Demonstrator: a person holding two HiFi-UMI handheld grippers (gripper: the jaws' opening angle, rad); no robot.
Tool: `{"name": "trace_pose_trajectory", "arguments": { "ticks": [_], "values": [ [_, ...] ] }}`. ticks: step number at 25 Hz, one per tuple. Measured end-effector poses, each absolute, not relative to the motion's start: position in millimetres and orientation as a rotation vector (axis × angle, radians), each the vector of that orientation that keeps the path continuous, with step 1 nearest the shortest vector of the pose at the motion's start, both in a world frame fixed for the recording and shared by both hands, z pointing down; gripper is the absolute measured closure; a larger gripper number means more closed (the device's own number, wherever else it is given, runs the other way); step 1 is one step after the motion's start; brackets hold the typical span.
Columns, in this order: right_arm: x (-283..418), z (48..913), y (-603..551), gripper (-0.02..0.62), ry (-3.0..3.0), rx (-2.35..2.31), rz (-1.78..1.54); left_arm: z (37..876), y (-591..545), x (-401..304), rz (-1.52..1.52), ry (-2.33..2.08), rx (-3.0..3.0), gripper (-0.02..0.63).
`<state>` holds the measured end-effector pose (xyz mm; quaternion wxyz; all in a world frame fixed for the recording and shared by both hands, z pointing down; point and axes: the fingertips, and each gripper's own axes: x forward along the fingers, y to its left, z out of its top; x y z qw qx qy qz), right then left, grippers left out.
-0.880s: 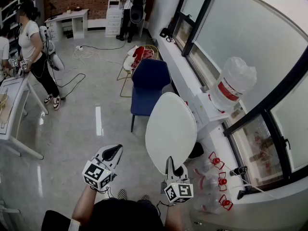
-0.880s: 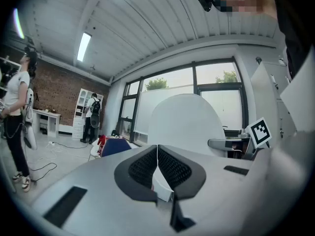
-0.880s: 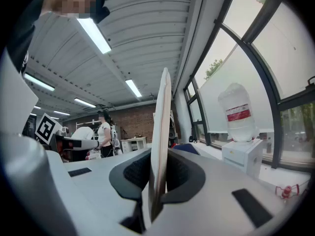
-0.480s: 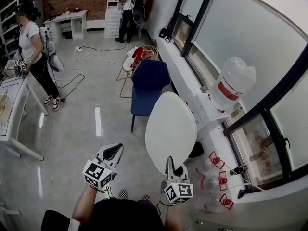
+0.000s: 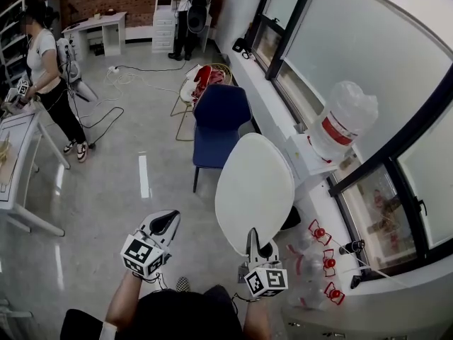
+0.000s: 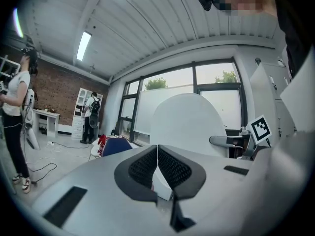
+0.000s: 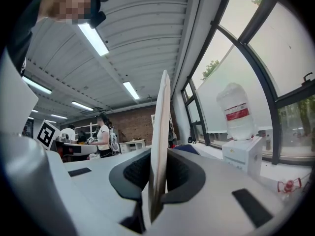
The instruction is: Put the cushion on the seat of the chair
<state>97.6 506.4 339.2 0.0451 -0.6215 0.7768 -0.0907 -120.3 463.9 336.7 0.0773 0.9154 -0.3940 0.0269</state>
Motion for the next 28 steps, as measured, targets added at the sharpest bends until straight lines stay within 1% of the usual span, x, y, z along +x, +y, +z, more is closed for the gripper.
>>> {"name": "trace_pose_trajectory", "arguments": {
  "ticks": [11,16,21,28],
  "values": [
    [88,343,476,0.535,2.364,-1.909,-0.3,339,429,-139,0.08,-1.191,2.739,0.586],
    [93,345,442,0.535,2.37,-1.892,-0.283,342,394,-132,0.082,-1.197,2.742,0.587],
    [104,350,380,0.535,2.381,-1.866,-0.289,345,340,-123,0.086,-1.232,2.737,0.588],
    [115,355,259,0.535,2.436,-1.804,-0.319,342,232,-113,0.091,-1.319,2.695,0.587]
  ]
}}
